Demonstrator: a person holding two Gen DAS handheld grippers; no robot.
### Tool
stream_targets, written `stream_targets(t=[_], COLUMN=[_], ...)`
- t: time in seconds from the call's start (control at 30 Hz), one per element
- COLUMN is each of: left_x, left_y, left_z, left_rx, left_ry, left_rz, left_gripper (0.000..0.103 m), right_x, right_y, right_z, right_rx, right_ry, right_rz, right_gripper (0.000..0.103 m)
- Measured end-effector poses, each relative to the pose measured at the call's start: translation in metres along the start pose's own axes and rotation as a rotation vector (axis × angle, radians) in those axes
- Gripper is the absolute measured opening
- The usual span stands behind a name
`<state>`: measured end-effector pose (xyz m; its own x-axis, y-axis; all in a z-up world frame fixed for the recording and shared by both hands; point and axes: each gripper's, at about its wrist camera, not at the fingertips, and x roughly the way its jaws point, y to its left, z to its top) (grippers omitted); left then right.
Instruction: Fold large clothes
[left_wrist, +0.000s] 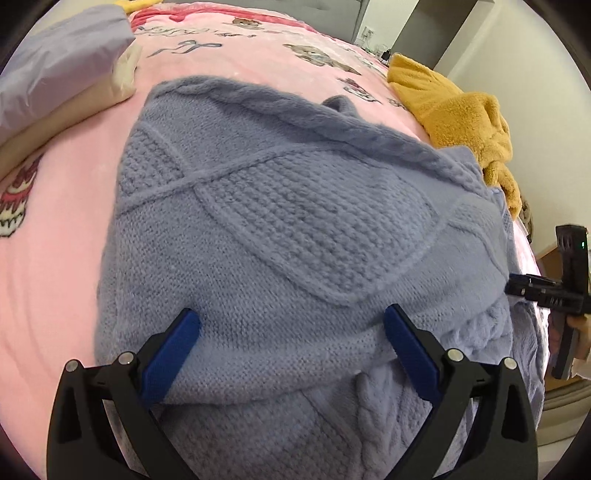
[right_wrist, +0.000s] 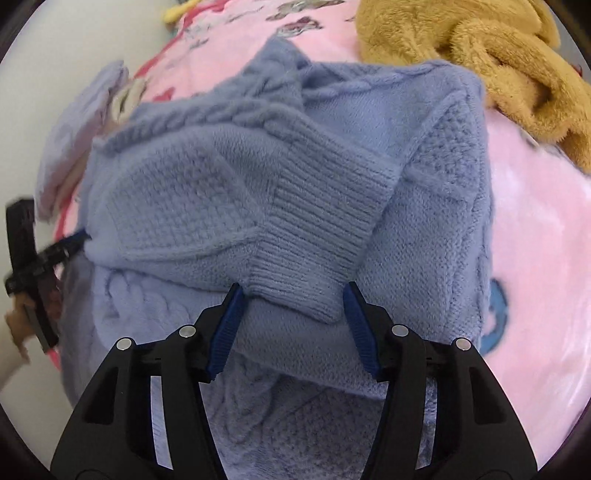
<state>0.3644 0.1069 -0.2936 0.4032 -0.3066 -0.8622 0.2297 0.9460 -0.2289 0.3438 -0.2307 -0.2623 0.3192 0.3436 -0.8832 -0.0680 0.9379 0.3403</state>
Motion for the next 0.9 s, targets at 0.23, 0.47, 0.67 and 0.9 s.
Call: stream_targets(t=[0.23,0.47,0.67,0.9], left_x=[-0.001,-0.029,-0.064,-0.093], left_y=[-0.005,-0.013,-0.005,0.027], left_z=[-0.002,0.001,-0.022,-0.090], left_rx=[0.023,0.007,-0.014,-0.037], left_ry=[-0.018,-0.049,-0.036,0.065], left_rz=[0.049,0.091,0.094,0.133], left_gripper=[0.099,0.098,0.098,0.098], right_x=[0.006,-0.029,-0.058,-0.072], right_y=[0.009,0.002,0.011,0.006], right_z=[-0.002,-0.011,-0.042,-0.116], right_rx=[-0.049,-0.009,-0.060,-0.015], right_ry=[0.009,-0.076,-0.112,-0.054], right_rz=[-0.028,0.016,-0.084,-0.283], right_gripper=[0.056,0.080,0.080,0.086])
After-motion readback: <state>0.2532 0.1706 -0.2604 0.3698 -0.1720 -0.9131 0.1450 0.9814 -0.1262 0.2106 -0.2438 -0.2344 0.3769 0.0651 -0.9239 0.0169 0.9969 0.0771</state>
